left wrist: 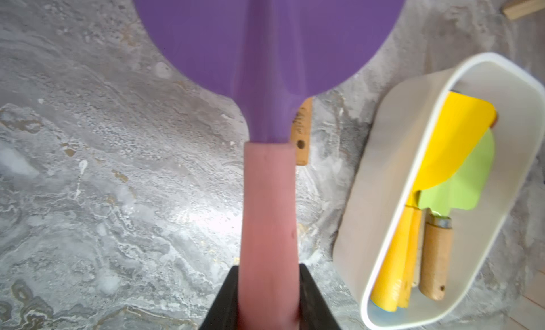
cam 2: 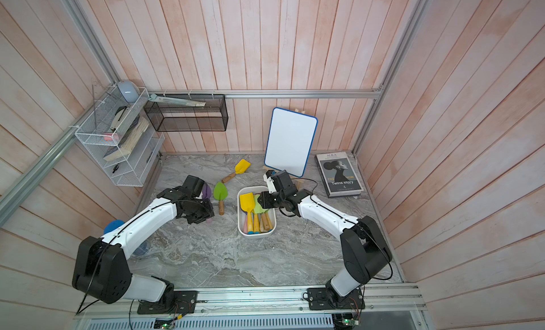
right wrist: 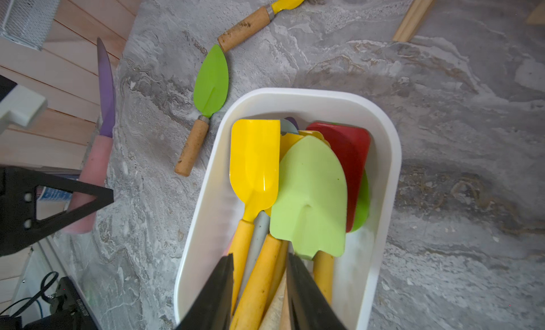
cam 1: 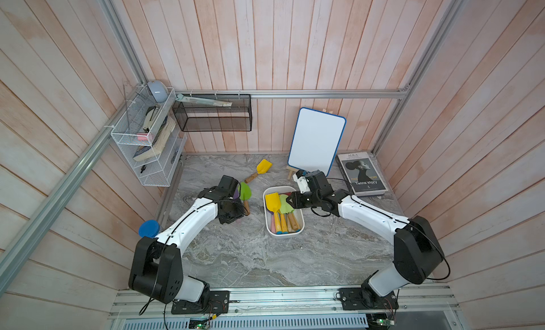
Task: Put the shovel into the storage box
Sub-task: Pick up the shovel from the center of the board, then place the shovel in the storage box.
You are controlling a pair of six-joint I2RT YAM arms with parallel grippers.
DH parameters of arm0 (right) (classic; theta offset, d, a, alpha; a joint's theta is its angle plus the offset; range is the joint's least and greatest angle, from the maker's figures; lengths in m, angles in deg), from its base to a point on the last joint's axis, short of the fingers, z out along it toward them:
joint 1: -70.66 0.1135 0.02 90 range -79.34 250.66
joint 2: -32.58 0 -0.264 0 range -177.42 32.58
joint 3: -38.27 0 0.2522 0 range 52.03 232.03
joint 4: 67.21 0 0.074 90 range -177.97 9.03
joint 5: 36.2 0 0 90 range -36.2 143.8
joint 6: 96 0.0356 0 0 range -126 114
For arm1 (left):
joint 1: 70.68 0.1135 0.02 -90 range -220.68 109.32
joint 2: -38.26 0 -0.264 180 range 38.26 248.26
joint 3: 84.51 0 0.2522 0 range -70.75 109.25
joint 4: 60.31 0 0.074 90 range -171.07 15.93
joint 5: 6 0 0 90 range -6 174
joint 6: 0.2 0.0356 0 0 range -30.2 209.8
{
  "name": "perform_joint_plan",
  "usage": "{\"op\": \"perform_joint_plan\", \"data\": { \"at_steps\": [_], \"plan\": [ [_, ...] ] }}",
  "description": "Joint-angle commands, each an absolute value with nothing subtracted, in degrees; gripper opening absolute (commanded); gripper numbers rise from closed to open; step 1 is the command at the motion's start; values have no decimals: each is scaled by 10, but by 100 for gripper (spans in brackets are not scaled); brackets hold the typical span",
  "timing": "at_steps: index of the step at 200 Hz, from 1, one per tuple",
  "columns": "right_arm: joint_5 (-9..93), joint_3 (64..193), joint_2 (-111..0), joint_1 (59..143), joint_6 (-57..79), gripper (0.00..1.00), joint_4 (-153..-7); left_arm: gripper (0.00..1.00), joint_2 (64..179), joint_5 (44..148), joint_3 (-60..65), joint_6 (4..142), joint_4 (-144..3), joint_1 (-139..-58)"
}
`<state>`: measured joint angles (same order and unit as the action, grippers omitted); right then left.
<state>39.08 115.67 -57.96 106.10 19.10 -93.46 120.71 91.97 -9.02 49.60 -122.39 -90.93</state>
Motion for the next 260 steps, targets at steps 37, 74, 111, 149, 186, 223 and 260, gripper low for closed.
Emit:
{"op": "perform_joint_plan", "data": {
  "at_steps": [37, 74, 111, 149, 186, 223, 260],
  "plan": [
    [369, 1212, -590, 1065, 225, 35, -907, 18, 1222, 957, -43, 488, -1227, -991],
    [371, 1239, -605, 1085, 229, 35, -911, 18, 1267, 958, 5, 485, -1226, -1048],
    [371, 1245, -622, 1094, 241, 35, -902, 18, 1306, 952, 58, 484, -1240, -1086],
    [380, 1233, -628, 1094, 250, 35, -891, 18, 1311, 955, 70, 476, -1236, -1107],
    [386, 1228, -625, 1093, 252, 35, -888, 18, 1305, 956, 67, 472, -1234, -1112],
    [395, 1222, -622, 1093, 253, 35, -888, 18, 1298, 957, 66, 469, -1231, -1114],
    [396, 1220, -624, 1092, 253, 35, -886, 18, 1290, 962, 65, 467, -1227, -1116]
  ]
}}
